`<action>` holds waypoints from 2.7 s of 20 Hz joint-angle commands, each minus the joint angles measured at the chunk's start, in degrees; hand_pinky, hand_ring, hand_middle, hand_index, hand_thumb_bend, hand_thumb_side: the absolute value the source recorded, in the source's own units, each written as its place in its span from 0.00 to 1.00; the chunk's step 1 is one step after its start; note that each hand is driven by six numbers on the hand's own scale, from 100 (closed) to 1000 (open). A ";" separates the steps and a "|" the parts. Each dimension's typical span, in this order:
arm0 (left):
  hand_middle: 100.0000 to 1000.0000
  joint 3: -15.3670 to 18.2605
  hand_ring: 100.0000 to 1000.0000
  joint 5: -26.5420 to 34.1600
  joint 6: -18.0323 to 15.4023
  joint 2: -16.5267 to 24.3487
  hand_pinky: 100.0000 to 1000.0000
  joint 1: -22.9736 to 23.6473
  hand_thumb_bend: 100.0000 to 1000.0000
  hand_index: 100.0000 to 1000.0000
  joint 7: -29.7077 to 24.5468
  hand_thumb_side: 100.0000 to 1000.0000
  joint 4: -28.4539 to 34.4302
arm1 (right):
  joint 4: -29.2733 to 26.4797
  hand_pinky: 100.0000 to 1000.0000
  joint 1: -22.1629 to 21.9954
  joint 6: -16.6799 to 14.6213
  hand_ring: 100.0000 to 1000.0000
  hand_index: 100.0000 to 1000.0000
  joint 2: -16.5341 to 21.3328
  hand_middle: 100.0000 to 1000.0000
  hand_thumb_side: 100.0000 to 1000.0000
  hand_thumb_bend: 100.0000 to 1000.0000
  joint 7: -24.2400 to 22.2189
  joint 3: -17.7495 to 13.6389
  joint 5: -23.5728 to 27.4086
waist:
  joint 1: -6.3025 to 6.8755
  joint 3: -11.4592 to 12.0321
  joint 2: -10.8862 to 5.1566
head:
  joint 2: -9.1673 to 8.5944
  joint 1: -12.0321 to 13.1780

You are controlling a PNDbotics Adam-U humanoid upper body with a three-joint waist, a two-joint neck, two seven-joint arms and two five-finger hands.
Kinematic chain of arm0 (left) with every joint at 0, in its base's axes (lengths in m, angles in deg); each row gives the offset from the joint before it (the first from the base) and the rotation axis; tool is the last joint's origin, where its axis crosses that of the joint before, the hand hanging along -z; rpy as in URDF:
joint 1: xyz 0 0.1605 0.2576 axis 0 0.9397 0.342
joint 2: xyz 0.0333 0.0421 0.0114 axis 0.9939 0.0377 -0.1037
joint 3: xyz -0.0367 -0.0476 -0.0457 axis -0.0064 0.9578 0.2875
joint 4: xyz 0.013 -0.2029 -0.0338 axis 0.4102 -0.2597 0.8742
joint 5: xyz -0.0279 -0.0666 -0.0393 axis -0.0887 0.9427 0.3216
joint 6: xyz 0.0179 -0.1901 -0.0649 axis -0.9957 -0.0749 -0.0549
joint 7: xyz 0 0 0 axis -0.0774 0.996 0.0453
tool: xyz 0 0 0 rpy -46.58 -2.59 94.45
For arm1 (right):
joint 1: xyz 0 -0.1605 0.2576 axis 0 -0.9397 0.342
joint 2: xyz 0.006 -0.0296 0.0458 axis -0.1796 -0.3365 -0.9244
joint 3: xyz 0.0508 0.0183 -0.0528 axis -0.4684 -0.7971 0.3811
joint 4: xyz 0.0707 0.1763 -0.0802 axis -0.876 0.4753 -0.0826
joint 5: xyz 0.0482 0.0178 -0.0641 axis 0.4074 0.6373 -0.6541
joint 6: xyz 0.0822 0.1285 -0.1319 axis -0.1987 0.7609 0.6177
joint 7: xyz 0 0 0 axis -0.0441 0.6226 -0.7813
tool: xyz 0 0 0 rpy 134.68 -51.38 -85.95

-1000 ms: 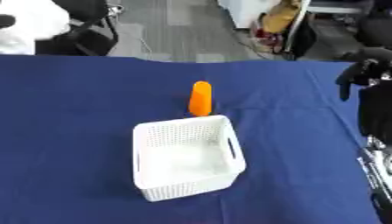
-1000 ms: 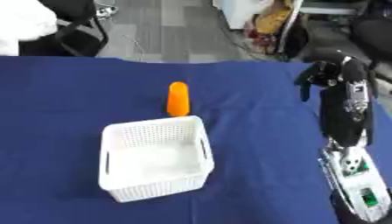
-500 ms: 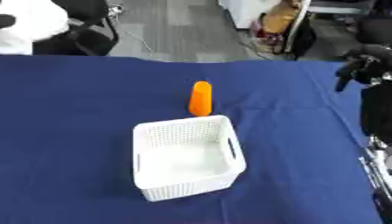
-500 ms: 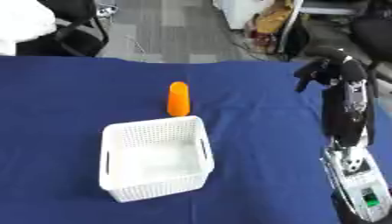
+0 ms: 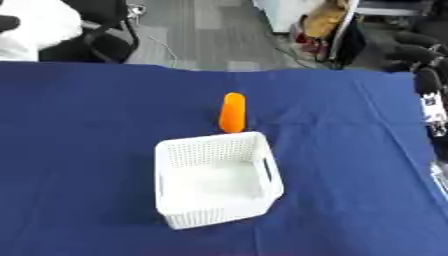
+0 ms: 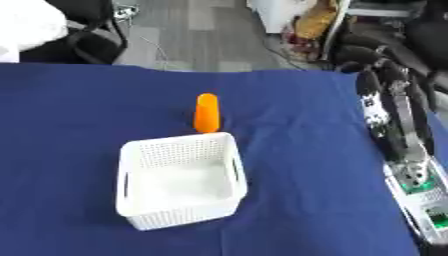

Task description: Pick up objects on the table and place them in the box.

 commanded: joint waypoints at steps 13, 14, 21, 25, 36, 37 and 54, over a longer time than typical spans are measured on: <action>0.87 -0.48 0.78 0.32 -0.74 0.16 0.89 -2.24 0.07 0.85 -1.03 0.94 0.82 | 22.50 0.86 17.97 1.22 0.81 0.84 4.92 0.89 1.00 0.08 -2.97 9.94 -15.43 | 0.11 2.09 0.56 | -1.54 -4.34; 0.87 -0.52 0.78 0.36 -0.80 0.04 0.89 -2.40 0.07 0.85 -1.08 0.94 0.82 | 23.60 0.86 18.85 0.47 0.81 0.84 4.41 0.89 1.00 0.08 -3.28 10.67 -16.25 | 0.20 2.25 0.74 | -1.72 -4.58; 0.87 -0.64 0.78 0.53 -1.23 -0.77 0.89 -3.49 0.07 0.85 -1.23 0.94 0.82 | 27.99 0.85 23.06 -2.95 0.81 0.84 2.54 0.89 1.00 0.08 -4.00 13.75 -20.50 | 0.83 3.12 2.02 | -3.02 -5.55; 0.87 -0.81 0.78 0.71 -1.50 -1.56 0.89 -4.49 0.07 0.85 -1.38 0.94 0.82 | 30.73 0.85 25.36 -4.15 0.80 0.84 1.99 0.89 1.00 0.07 -4.43 15.04 -22.65 | 1.31 3.90 3.02 | -4.32 -6.33; 0.87 -1.10 0.78 1.39 -2.33 -3.61 0.89 -7.36 0.07 0.85 -1.57 0.94 0.82 | 35.96 0.83 29.89 -6.28 0.80 0.84 2.32 0.89 1.00 0.13 -3.58 16.52 -28.36 | 1.86 6.25 5.31 | -6.63 -7.95; 0.87 -1.15 0.78 1.44 -2.41 -3.71 0.89 -7.57 0.07 0.84 -1.61 0.94 0.82 | 36.21 0.83 30.42 -6.45 0.80 0.84 2.37 0.89 1.00 0.14 -3.35 16.62 -28.70 | 1.85 6.41 5.49 | -6.79 -8.12; 0.87 -2.46 0.78 3.06 -3.13 -6.10 0.89 -11.40 0.08 0.85 -3.07 0.93 0.82 | 39.96 0.86 34.19 -10.41 0.82 0.86 4.59 0.91 1.00 0.31 1.55 16.24 -31.41 | 1.34 9.76 7.63 | -8.61 -11.34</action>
